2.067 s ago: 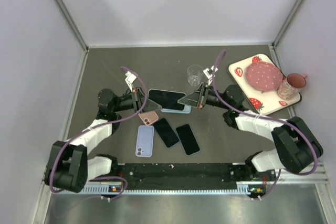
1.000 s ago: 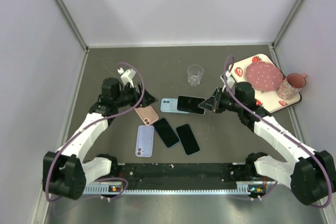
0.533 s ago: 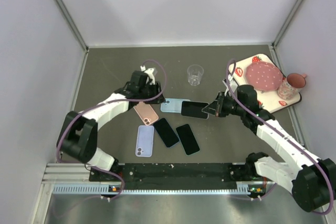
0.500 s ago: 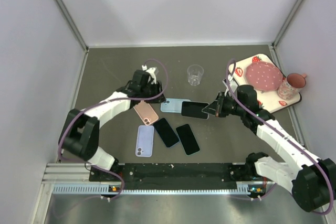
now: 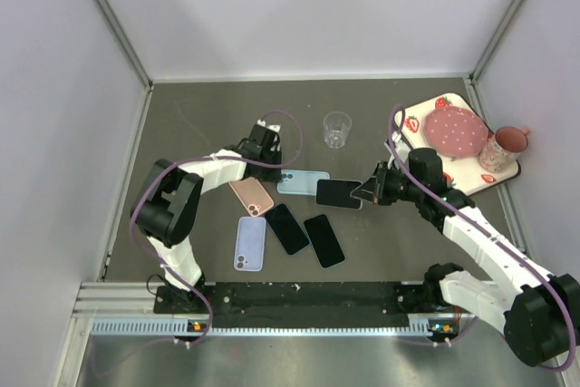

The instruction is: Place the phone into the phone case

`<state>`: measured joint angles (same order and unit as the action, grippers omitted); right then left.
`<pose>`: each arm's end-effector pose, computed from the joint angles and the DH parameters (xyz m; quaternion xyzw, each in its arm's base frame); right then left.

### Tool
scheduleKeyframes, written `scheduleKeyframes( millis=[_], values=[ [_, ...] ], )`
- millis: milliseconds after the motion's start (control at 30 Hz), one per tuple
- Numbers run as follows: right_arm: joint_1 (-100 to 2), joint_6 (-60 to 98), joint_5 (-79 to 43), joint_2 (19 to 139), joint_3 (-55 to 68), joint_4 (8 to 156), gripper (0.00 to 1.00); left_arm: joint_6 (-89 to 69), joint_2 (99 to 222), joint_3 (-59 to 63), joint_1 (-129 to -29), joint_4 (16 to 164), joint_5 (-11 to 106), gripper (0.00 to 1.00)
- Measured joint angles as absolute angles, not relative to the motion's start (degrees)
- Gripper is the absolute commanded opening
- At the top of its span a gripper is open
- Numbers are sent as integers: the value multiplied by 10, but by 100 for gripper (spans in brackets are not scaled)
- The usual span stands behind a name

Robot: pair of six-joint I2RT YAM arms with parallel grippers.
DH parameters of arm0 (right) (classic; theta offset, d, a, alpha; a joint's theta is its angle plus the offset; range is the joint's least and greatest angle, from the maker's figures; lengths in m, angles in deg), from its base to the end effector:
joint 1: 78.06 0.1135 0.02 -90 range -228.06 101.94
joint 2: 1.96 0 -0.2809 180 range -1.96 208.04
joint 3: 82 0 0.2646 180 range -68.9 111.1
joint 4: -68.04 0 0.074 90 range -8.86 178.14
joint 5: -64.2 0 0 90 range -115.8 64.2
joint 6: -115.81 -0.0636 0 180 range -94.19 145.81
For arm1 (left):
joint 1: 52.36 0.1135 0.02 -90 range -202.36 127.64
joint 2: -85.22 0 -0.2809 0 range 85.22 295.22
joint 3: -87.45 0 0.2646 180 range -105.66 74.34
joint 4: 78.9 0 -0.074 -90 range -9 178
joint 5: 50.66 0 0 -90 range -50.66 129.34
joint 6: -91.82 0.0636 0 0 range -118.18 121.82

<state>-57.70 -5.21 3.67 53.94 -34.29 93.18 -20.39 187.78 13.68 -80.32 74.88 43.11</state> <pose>0.2071 0.1102 0.2373 -0.0411 0.8588 0.4007 0.3166 0.3441 -0.1874 0.1476 0.0577 0.9515 -0.1558 0.2588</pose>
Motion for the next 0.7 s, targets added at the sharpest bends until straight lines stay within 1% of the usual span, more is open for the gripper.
scheduleKeyframes(
  millis=[33,133,167,500,700],
  values=[
    [-577,-52,36,539,-343,932,0,-203,1878,136,-804,749,430,8],
    [-577,-49,32,540,-343,932,0,-202,1878,135,-807,749,431,1],
    [-577,-48,32,541,-343,932,0,-202,1878,135,-808,749,432,1],
    [-577,-41,28,555,-328,940,0,-226,1878,136,-822,747,419,0],
    [-577,-41,25,556,-328,941,0,-261,1877,136,-850,742,401,0]
  ],
)
